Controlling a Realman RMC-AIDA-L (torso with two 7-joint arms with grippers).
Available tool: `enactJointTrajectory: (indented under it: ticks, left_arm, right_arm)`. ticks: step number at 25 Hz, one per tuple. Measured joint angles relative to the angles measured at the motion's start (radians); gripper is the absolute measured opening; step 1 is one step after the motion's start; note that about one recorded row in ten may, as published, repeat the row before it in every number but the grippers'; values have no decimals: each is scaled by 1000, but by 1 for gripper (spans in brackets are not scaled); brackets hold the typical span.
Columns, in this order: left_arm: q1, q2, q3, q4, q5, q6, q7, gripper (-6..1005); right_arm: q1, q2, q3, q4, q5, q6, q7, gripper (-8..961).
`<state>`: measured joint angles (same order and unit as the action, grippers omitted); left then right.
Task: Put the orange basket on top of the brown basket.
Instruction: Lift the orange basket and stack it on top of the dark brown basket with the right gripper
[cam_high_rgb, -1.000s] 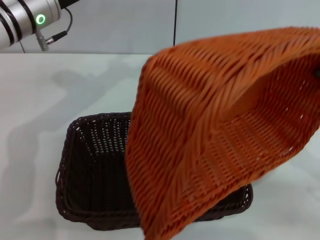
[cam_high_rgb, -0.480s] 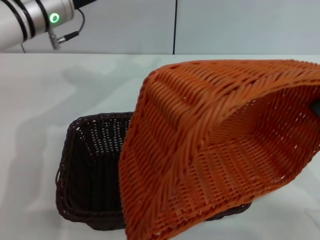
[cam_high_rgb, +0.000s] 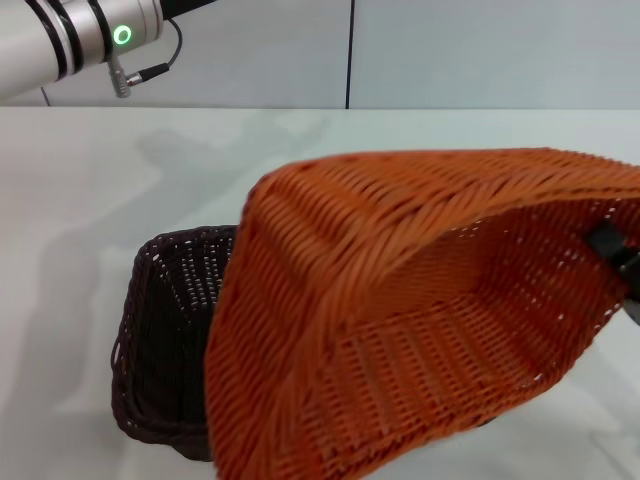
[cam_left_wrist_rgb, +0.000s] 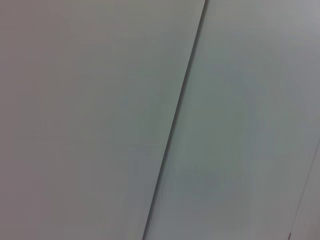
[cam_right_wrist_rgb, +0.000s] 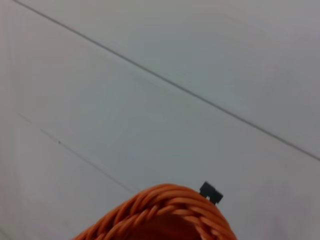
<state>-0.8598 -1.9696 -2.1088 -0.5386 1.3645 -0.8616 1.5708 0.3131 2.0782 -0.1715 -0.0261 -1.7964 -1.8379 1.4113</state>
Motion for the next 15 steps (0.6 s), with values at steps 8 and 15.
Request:
enactJointTrajectory:
  ticks: [8,15]
  left_arm:
    - [-11,1,12,7,0,0,0,710]
    - [-12,-1,12,9,-1,3,0,710]
  right_arm:
    - [24,-1,-1,11,-30,19,1,318]
    - [25,-8,-1,-13,-36,17,36,463]
